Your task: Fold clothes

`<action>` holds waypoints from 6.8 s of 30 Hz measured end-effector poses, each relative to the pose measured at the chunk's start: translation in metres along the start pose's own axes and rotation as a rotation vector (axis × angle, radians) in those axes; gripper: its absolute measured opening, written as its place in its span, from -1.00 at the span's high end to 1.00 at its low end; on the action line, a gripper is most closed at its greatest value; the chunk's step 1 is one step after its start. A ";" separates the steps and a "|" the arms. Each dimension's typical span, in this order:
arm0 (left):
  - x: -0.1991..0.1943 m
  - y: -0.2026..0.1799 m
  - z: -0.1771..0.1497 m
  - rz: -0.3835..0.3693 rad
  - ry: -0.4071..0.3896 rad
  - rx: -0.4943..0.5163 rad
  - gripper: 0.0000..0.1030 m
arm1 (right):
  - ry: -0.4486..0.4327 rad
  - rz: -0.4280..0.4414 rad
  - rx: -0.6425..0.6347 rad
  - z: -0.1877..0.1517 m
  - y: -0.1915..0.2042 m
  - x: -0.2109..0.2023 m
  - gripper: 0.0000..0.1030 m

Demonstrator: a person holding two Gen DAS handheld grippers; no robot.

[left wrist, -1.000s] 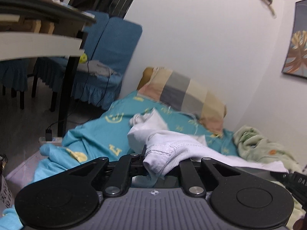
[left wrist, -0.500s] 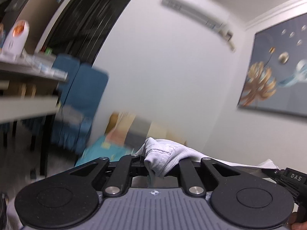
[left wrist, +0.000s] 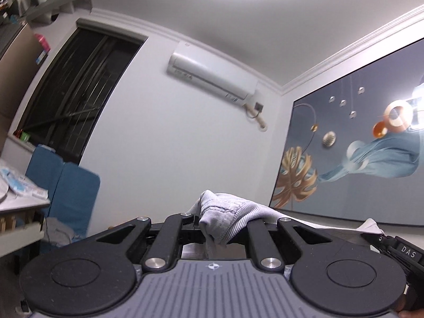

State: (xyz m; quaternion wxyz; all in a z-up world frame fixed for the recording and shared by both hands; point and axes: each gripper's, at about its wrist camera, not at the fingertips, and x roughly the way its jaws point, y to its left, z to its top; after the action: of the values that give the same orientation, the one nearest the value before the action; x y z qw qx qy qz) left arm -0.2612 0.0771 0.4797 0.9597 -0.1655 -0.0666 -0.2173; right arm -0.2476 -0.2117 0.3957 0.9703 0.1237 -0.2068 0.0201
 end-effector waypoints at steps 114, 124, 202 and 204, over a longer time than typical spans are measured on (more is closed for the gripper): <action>0.428 0.401 -0.416 0.407 0.664 -0.072 0.91 | 1.025 -0.299 0.554 -0.516 -0.255 0.181 -0.58; 0.537 0.505 -0.388 0.695 0.626 0.150 0.91 | 1.064 -0.317 0.446 -0.542 -0.250 0.208 -0.57; 0.277 0.361 -0.489 0.342 0.705 -0.283 -0.15 | 0.917 -0.370 -0.014 -0.556 -0.181 0.405 0.87; 0.272 0.371 -0.488 0.359 0.703 -0.292 -0.15 | 0.944 -0.323 -0.021 -0.577 -0.148 0.410 0.87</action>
State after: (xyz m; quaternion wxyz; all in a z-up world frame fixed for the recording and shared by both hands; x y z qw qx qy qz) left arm 0.1733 0.1162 -0.0302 0.9131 -0.2245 0.3263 -0.0969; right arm 0.3691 -0.2169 0.0176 0.9499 0.1219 0.2768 -0.0789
